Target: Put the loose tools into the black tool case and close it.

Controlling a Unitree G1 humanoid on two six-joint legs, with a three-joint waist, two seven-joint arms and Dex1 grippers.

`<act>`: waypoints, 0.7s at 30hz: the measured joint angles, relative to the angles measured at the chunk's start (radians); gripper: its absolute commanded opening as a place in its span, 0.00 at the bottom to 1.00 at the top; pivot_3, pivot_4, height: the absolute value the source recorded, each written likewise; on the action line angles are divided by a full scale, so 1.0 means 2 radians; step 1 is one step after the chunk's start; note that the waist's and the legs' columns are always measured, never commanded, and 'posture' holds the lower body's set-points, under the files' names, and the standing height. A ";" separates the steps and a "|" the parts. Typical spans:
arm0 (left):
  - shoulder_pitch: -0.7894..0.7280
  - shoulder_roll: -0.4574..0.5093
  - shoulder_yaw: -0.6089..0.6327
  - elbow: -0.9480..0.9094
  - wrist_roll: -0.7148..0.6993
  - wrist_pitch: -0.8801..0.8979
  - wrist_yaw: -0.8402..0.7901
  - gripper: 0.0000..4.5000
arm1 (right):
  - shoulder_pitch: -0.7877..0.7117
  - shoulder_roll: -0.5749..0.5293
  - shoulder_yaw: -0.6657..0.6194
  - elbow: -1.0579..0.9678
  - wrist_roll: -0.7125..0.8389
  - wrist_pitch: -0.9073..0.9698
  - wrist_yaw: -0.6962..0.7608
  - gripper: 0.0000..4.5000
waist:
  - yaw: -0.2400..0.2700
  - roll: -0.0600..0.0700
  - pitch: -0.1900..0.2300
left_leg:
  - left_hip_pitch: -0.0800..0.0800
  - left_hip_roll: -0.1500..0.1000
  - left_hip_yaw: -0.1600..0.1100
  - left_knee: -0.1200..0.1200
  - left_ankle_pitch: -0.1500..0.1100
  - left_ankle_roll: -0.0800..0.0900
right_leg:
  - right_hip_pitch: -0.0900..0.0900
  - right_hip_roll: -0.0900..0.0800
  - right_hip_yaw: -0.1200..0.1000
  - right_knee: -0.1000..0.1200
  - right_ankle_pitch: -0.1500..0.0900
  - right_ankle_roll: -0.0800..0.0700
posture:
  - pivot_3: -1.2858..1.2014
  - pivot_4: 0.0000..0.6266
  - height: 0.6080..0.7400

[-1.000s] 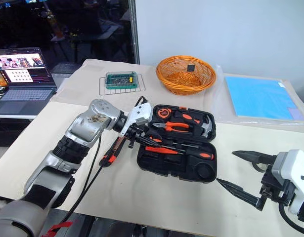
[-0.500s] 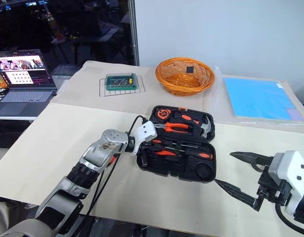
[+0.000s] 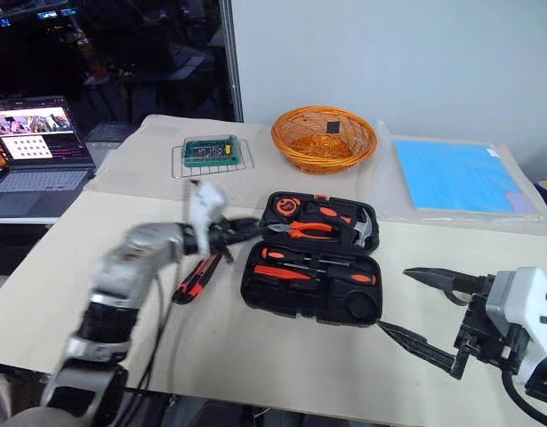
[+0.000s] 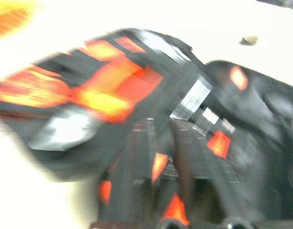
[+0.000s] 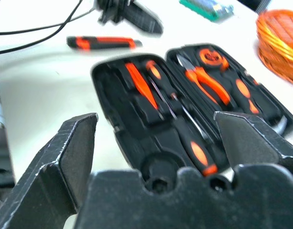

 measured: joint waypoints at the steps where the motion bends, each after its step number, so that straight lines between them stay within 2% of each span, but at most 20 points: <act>1: 0.018 0.006 0.019 -0.023 -0.005 0.026 0.015 0.64 | -0.006 -0.002 0.004 0.000 0.005 0.000 -0.001 1.00 | 0.000 0.000 0.000 | 0.000 0.000 0.000 0.000 0.000 0.000 | 0.000 0.000 0.000 0.000 0.000 0.000 | 0.52 0.24 1.00; 3: 0.091 0.012 0.056 -0.087 -0.014 0.105 0.061 0.81 | -0.034 -0.012 0.023 0.003 0.009 0.000 0.003 1.00 | -0.002 0.000 0.000 | 0.000 0.000 0.000 0.000 -0.001 0.001 | 0.000 0.000 0.000 0.000 0.000 0.001 | 0.52 0.24 1.00; 5: 0.127 0.011 0.066 -0.110 -0.018 0.155 0.087 0.97 | -0.044 -0.018 0.034 0.007 0.009 -0.001 0.006 1.00 | 0.001 -0.003 0.002 | 0.000 0.000 0.000 0.000 -0.001 -0.001 | 0.000 0.000 0.000 0.000 0.000 0.002 | 0.52 0.24 1.00; 6: 0.139 0.012 0.069 -0.123 -0.019 0.184 0.103 0.97 | -0.055 -0.022 0.043 0.010 0.009 -0.001 0.008 1.00 | 0.006 -0.004 0.002 | 0.000 0.000 0.000 0.000 -0.003 -0.003 | 0.000 0.000 0.000 0.000 0.000 0.002 | 0.52 0.24 1.00; 10: 0.157 0.014 0.046 -0.154 -0.002 0.231 0.164 0.97 | -0.087 -0.034 0.071 0.020 0.008 -0.002 0.010 1.00 | 0.017 -0.004 0.002 | 0.001 -0.001 0.000 0.000 -0.004 -0.001 | 0.000 -0.001 0.000 -0.001 0.000 0.002 | 0.52 0.24 1.00; 13: 0.162 0.001 0.033 -0.153 0.003 0.226 0.188 0.80 | -0.094 -0.034 0.078 0.027 0.008 -0.002 0.014 1.00 | 0.018 -0.004 0.002 | 0.000 -0.001 0.000 0.000 -0.004 -0.001 | 0.000 -0.002 0.000 -0.001 0.002 0.001 | 0.52 0.24 1.00; 18: 0.167 -0.006 0.023 -0.153 -0.009 0.207 0.187 0.37 | -0.092 -0.036 0.078 0.032 0.006 -0.002 0.019 1.00 | 0.017 -0.003 0.002 | 0.000 -0.001 0.000 0.000 -0.003 -0.004 | 0.000 -0.002 0.000 -0.001 0.002 -0.001 | 0.52 0.24 1.00; 19: 0.168 -0.004 0.023 -0.152 -0.011 0.203 0.184 0.35 | -0.091 -0.036 0.077 0.032 0.006 -0.002 0.019 1.00 | 0.016 -0.003 0.002 | 0.000 -0.001 0.000 0.000 -0.003 -0.004 | 0.000 -0.002 0.000 -0.001 0.002 -0.001 | 0.52 0.24 1.00; 20: 0.168 -0.001 0.023 -0.150 -0.012 0.198 0.182 0.23 | -0.089 -0.036 0.077 0.032 0.005 -0.002 0.019 1.00 | 0.016 -0.003 0.002 | 0.000 -0.001 0.000 0.000 -0.003 -0.004 | 0.000 -0.002 0.000 -0.001 0.002 -0.001 | 0.52 0.24 1.00; 21: 0.168 0.005 0.023 -0.142 -0.015 0.189 0.177 0.17 | -0.087 -0.036 0.075 0.032 0.004 -0.002 0.019 1.00 | 0.016 -0.003 0.002 | 0.000 -0.001 0.000 0.000 -0.003 -0.003 | 0.000 -0.002 0.000 -0.001 0.002 -0.001 | 0.52 0.24 1.00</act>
